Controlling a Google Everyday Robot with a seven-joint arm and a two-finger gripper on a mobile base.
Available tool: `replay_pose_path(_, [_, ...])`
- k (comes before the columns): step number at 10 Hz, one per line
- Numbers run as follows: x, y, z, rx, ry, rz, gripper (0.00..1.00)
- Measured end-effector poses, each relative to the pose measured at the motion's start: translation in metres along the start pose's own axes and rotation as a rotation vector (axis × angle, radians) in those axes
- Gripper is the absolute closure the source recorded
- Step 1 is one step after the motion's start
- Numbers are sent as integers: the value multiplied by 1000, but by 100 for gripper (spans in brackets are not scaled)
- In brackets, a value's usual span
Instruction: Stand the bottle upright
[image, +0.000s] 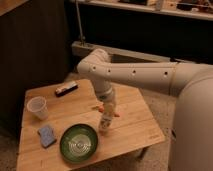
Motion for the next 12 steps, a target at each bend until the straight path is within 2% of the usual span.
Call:
replay_pose_path(2, [-1,0,6,7,-9,2,90])
replay_pose_path(3, [-1,1,9,10,-18,1,86])
replay_pose_path(5, [1,1,12,11,-31,-3,72])
replay_pose_path(6, [2,2,13,11,-43,-6,59])
replay_pose_path(9, [4,5,13,6,-58,-10,28])
replay_pose_path(10, [5,7,13,3,-59,-12,21])
replay_pose_path(12, [7,8,10,-4,-53,-11,20])
